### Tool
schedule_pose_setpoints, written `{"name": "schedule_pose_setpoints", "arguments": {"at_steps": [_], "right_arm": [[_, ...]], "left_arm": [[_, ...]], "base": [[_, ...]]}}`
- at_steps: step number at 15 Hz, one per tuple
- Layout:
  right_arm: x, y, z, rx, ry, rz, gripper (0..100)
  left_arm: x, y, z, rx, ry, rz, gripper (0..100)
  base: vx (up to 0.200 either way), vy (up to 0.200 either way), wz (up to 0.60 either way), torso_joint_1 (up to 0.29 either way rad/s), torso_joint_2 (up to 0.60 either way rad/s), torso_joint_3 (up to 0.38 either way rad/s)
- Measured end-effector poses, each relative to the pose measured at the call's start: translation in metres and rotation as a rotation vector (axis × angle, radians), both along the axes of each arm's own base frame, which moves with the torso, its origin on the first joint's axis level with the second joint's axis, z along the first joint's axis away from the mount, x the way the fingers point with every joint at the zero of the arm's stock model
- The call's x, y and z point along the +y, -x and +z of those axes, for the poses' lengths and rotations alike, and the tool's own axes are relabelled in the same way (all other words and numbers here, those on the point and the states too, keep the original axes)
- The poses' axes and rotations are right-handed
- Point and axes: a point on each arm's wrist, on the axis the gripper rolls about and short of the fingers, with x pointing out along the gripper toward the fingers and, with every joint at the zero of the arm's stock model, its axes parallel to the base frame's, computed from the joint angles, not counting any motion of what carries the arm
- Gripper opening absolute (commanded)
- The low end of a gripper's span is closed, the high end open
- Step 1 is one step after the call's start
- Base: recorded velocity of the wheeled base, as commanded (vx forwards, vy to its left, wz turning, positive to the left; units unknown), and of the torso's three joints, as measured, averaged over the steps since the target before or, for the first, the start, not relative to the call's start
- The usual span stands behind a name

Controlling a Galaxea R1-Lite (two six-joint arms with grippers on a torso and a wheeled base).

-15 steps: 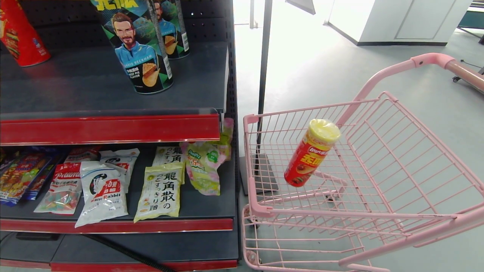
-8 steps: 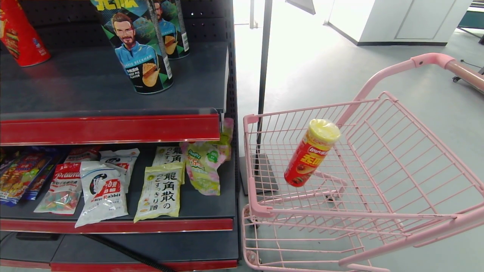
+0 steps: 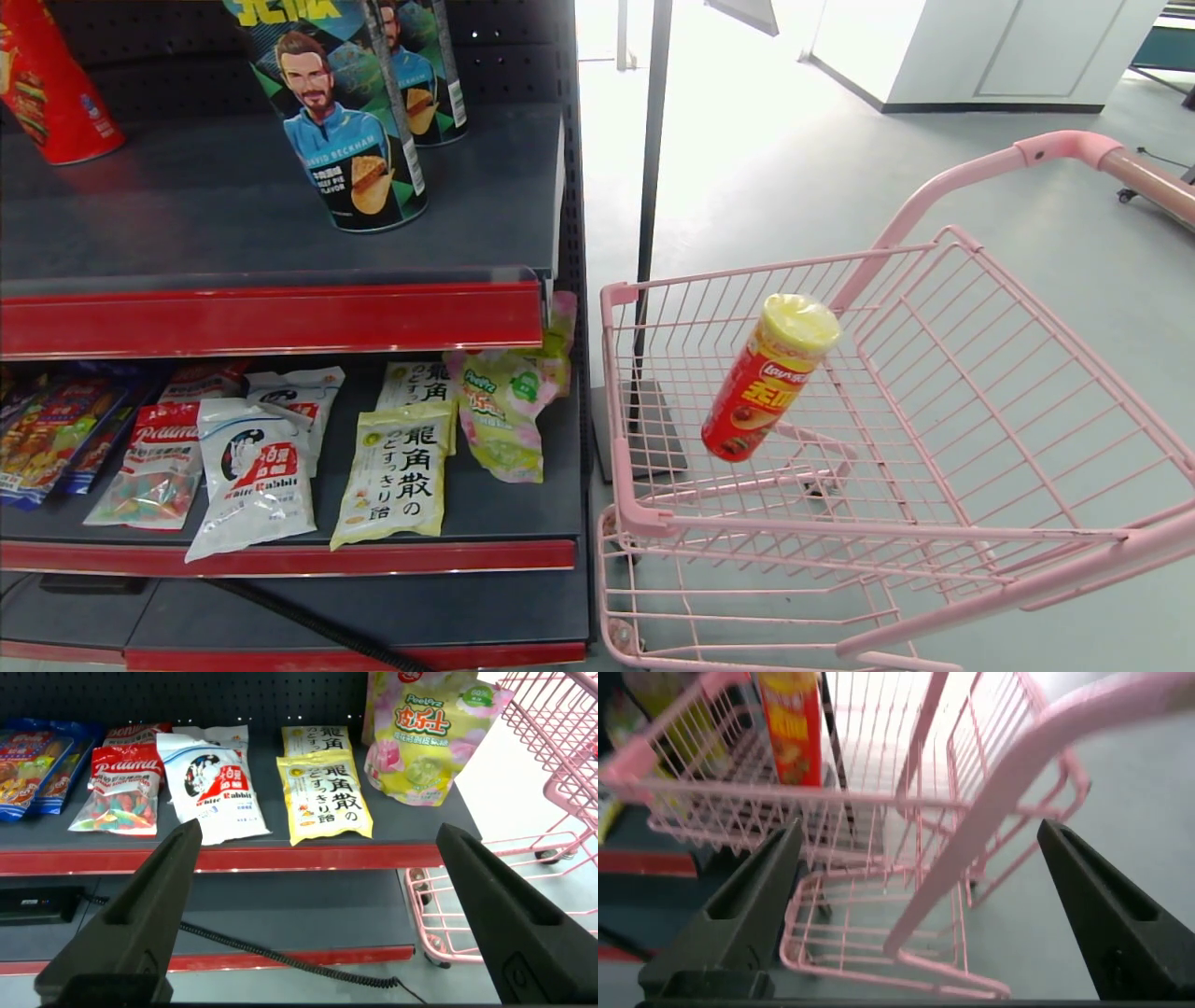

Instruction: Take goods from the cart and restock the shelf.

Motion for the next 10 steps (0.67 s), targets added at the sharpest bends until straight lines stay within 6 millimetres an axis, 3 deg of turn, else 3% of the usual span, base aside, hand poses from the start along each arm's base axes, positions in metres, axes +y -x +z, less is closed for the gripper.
{"name": "schedule_pose_setpoints", "arguments": {"at_steps": [3, 4, 6, 8, 10], "right_arm": [[0.001, -0.004, 0.105, -0.128, -0.005, 0.112, 100], [0.003, -0.015, 0.137, -0.137, -0.001, 0.175, 100], [0.008, -0.05, 0.182, -0.129, 0.019, 0.287, 100], [0.014, -0.096, 0.203, -0.105, 0.118, 0.495, 100], [0.012, -0.143, 0.195, -0.065, 0.262, 0.79, 100]], "left_arm": [[0.0, 0.0, 0.0, 0.0, 0.0, 0.0, 100], [0.0, 0.0, 0.0, 0.0, 0.0, 0.0, 100], [0.0, 0.0, 0.0, 0.0, 0.0, 0.0, 100], [0.0, 0.0, 0.0, 0.0, 0.0, 0.0, 100], [0.0, 0.0, 0.0, 0.0, 0.0, 0.0, 100]], "base": [[0.0, 0.0, 0.0, 0.0, 0.0, 0.0], [0.0, 0.0, 0.0, 0.0, 0.0, 0.0], [0.0, 0.0, 0.0, 0.0, 0.0, 0.0], [0.0, 0.0, 0.0, 0.0, 0.0, 0.0], [0.0, 0.0, 0.0, 0.0, 0.0, 0.0]]}}
